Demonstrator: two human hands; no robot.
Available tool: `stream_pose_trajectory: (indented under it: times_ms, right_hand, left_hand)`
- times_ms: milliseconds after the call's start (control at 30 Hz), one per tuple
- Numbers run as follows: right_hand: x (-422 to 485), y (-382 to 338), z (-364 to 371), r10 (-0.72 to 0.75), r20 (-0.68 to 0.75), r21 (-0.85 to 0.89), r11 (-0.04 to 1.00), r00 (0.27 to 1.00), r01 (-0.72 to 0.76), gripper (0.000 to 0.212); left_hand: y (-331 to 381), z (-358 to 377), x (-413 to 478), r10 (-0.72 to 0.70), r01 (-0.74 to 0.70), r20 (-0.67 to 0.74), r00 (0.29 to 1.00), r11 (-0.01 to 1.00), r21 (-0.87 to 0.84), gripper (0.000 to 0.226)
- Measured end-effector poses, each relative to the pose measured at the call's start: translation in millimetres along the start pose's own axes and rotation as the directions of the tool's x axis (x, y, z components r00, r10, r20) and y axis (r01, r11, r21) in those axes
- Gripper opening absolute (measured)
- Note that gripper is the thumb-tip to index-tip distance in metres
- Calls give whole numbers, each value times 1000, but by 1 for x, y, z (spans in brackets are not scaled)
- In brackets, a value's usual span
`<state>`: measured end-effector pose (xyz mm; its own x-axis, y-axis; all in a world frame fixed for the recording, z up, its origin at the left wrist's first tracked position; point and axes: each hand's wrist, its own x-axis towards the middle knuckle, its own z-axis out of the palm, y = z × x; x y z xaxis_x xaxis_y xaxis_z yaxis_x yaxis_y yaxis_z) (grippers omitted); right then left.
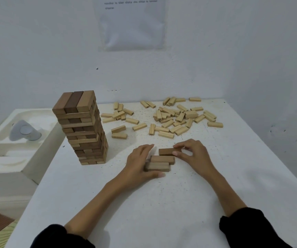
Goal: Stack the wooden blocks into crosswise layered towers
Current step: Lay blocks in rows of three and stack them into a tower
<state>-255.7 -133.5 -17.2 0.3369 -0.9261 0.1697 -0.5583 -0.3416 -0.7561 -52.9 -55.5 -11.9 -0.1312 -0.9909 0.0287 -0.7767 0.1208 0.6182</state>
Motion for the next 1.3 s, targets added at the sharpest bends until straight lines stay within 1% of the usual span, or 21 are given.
stream_pose_trajectory:
  times_ms: [67,133,200,233,300,367,433,500,567,633,667,733,767,833,867,933,1000,1100,1167,1233,1300]
  right_hand:
    - [-7,-11,7,31,-32,75,997,999,-28,29]
    - [-20,-25,13,140,-68,237,964,988,-121,40]
    - [-32,-38,21,242,-8,421,881,970,-216,50]
    - [-35,-42,26,276,19,499,830,961,-248,52]
    - [-36,-48,33,329,39,617,735,944,-281,51]
    - [-35,-52,38,353,46,676,678,934,-290,50]
    - [-35,-54,43,352,58,673,677,934,-297,52]
    - [-36,-55,44,329,66,656,697,942,-290,51]
    - [-34,-51,38,274,70,629,734,959,-256,48]
    - [-27,-43,23,190,85,485,849,978,-208,49]
    - [-24,-37,14,143,113,356,918,983,-175,54]
    - [-22,-22,-3,81,219,128,986,972,-111,73]
    - [-21,-16,-9,72,268,70,993,961,-94,82]
    - [-20,-11,-12,59,317,4,998,947,-64,99]
    - [-19,-10,-10,57,339,-65,997,939,-37,108]
    - [-17,-10,-3,48,387,-267,962,921,62,130]
    - [-15,-6,5,44,403,-394,910,914,130,143]
    - [-13,-3,7,52,396,-431,892,917,136,145]
    - [-13,-4,6,48,391,-411,903,919,128,141]
    - [-14,-6,3,48,393,-343,934,918,98,127]
    - [-14,-5,-3,51,390,-297,952,919,73,112]
  left_hand:
    - [6,3,-8,-74,74,-7,997,996,-52,82]
    - [15,6,-17,-146,141,-1,989,958,-251,74]
    - [26,8,-20,-223,192,-4,975,850,-490,73]
    - [31,8,-19,-270,221,9,963,766,-604,73]
    - [43,6,-16,-319,223,27,947,599,-769,63]
    - [53,7,-13,-305,187,-4,952,597,-780,54]
    - [57,10,-15,-253,137,-39,967,637,-758,49]
    - [60,13,-14,-226,143,-19,974,678,-721,43]
    - [56,12,-12,-229,160,-11,973,715,-680,43]
    - [43,5,-10,-295,212,-2,956,693,-688,53]
    - [34,0,-9,-279,212,-8,960,748,-629,62]
    - [16,-8,-9,-226,208,12,974,872,-443,77]
    - [12,-11,-10,-217,211,26,976,904,-371,78]
    - [7,-10,-10,-197,210,78,977,948,-237,83]
    - [7,-7,-10,-184,198,108,977,971,-132,89]
    - [9,4,-11,-184,180,137,973,983,46,86]
    - [12,14,-12,-181,166,136,974,979,116,85]
    - [15,18,-11,-161,146,121,979,981,124,85]
    - [12,16,-10,-174,165,122,977,983,83,83]
    - [8,11,-9,-193,192,113,975,981,17,83]
    - [2,3,-7,-173,172,108,979,985,17,98]
